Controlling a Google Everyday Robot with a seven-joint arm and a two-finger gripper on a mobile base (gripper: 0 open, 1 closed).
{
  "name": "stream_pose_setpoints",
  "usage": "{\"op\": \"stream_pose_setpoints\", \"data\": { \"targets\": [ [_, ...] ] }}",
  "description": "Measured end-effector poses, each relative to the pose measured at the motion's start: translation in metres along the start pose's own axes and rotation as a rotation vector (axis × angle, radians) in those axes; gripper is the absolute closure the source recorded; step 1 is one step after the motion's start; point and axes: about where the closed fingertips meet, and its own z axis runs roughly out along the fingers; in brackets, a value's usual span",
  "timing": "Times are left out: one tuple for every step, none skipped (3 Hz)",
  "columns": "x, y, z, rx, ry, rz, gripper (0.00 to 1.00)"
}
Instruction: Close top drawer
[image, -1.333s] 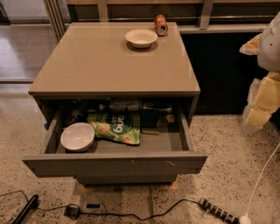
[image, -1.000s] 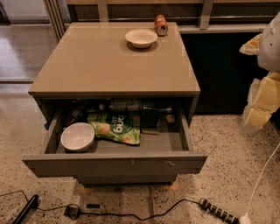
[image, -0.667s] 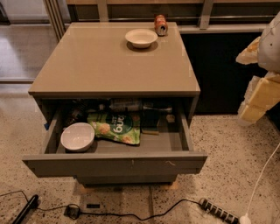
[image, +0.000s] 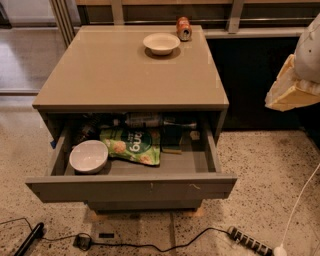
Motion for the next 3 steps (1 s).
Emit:
{"op": "stream_pose_setpoints", "data": {
  "targets": [
    [0.0,0.0,0.0,0.0,0.0,0.0,0.96],
    [0.0,0.0,0.0,0.0,0.0,0.0,1.0],
    [0.007,0.012,0.017,-0.019,-0.019,0.008,1.0]
  ]
}}
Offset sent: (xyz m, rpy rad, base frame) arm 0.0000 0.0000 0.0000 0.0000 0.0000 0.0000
